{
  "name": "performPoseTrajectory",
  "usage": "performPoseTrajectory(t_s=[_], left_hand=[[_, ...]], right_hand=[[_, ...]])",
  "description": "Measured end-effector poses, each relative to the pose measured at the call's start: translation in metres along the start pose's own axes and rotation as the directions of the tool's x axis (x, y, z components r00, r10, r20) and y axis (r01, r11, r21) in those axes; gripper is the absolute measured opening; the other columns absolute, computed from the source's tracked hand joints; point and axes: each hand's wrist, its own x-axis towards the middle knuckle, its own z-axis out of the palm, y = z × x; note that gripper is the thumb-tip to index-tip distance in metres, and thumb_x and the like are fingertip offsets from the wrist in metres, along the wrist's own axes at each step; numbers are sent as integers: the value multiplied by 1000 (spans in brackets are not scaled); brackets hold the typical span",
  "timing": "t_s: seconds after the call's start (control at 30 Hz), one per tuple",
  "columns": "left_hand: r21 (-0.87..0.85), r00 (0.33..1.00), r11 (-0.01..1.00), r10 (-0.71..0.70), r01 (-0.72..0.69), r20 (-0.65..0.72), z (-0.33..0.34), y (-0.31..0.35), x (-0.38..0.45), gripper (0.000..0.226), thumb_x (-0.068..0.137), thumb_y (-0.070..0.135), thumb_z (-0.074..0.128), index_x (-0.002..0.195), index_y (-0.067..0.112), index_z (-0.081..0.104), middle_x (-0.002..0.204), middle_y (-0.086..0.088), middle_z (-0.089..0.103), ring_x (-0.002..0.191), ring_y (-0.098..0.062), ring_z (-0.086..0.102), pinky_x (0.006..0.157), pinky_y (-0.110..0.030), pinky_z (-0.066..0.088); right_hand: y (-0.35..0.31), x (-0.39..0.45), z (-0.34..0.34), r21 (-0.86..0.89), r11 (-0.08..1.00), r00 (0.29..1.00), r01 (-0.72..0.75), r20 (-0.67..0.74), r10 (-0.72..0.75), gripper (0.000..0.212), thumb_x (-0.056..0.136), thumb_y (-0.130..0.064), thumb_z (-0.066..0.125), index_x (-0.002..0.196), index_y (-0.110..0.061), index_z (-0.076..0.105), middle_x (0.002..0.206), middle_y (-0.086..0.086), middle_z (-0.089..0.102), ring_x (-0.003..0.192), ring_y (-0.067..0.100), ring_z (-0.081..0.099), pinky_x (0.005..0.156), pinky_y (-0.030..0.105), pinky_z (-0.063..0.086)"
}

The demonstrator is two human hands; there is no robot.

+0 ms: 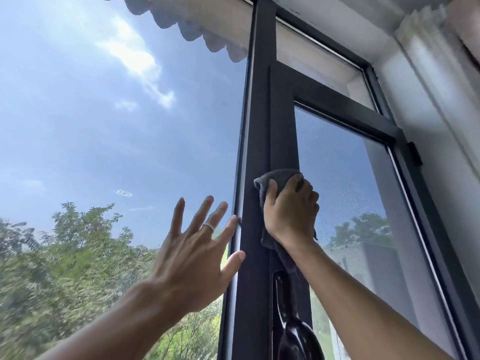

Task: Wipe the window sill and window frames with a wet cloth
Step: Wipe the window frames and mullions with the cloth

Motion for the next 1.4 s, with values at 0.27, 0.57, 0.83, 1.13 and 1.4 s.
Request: performPoseTrajectory(t_s=[0.27,0.57,0.83,1.13,1.4], left_hand=[[11,978,992,-124,124,168,-17,27,-20,88,78,68,-9,156,30,4,162,4,-11,145,-18,-27,117,-52,-17],[99,938,967,-251,234,238,-16,53,-26,90,78,68,-9,157,26,2,164,4,-9,146,-15,-26,119,-51,-14],[105,910,958,-287,267,298,-21,72,-56,92,77,75,-13,156,31,-5,161,7,-16,141,-9,-34,116,-45,-22],[142,864,943,-334,302,377,-23,84,-72,99,68,79,-22,155,33,-7,156,10,-25,142,-9,-31,117,-42,-21],[136,821,950,-311,281,478,-33,91,-84,105,68,84,-15,156,29,-5,157,10,-17,146,-8,-20,118,-42,-18]], right_hand=[[34,-45,-6,187,970,967,157,169,-189,75,101,-48,32,155,-3,5,162,21,-5,150,33,1,120,44,11],[66,-73,-12,415,865,883,282,241,-404,80,102,-45,38,155,-12,-12,158,4,-32,144,12,-33,116,24,-18],[65,-65,-6,485,837,890,253,222,-398,79,101,-44,40,156,-12,-6,160,1,-29,146,13,-28,121,29,-9],[104,-90,-2,568,747,838,346,172,-518,78,92,-59,9,157,-18,1,160,-5,-23,145,5,-26,119,24,-11],[150,-193,-3,539,752,860,380,93,-501,53,107,-37,15,156,-18,24,166,1,7,151,16,12,122,41,10]])
